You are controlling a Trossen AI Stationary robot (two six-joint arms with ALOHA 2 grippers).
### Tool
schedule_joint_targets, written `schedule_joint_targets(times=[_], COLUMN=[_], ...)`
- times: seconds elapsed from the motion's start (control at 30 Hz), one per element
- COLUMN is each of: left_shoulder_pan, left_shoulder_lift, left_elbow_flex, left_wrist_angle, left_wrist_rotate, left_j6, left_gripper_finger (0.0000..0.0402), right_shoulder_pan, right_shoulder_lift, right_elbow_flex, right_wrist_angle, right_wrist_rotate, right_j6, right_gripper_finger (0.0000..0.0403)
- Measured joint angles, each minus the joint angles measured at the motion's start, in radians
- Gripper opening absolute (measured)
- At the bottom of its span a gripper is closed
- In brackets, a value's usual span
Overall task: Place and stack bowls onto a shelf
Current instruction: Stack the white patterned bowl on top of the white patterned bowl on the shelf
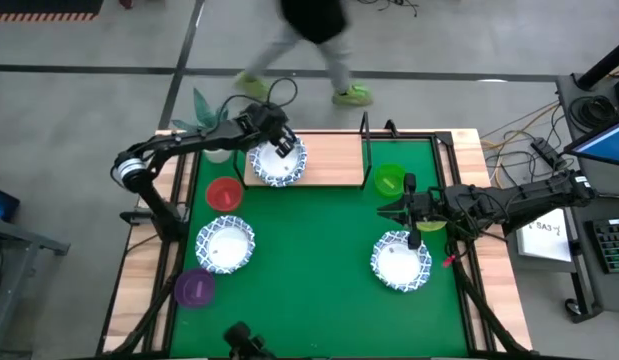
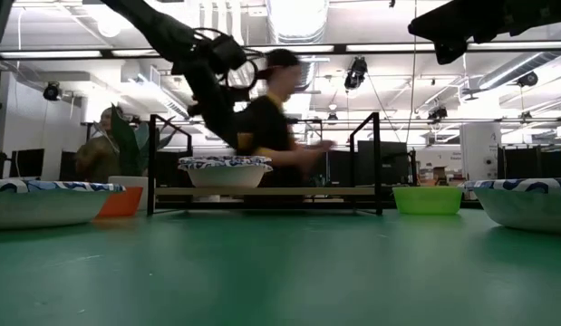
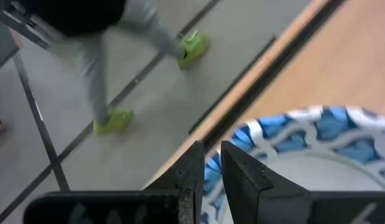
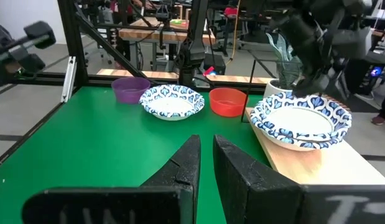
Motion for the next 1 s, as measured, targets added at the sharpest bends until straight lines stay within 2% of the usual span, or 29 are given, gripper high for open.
schedule_joint_targets(times=[0.27, 0.57, 0.67, 0.83, 1.0], left_shoulder_pan=[-0.001, -0.028, -0.068, -0.204, -0.411], left_shoulder_lift=[0.046, 0.018, -0.018, -0.083, -0.106], left_elbow_flex=[0.000, 0.002, 0.014, 0.014, 0.012], left_wrist_angle=[-0.103, -0.153, -0.217, -0.330, -0.359], left_wrist_rotate=[0.001, 0.003, 0.074, 0.291, 0.361], left_j6=[-0.005, -0.035, -0.060, -0.080, -0.147], left_gripper_finger=[0.0037, 0.0037, 0.0037, 0.0037, 0.0037], right_shoulder_pan=[0.000, 0.000, 0.000, 0.000, 0.000], right_shoulder_lift=[0.000, 0.000, 0.000, 0.000, 0.000], right_elbow_flex=[0.000, 0.000, 0.000, 0.000, 0.000], right_wrist_angle=[0.000, 0.001, 0.002, 0.003, 0.009], right_wrist_rotate=[0.000, 0.000, 0.000, 0.000, 0.000], right_j6=[-0.004, -0.004, -0.004, -0.004, -0.003], right_gripper_finger=[0.0034, 0.0034, 0.0034, 0.0034, 0.0034])
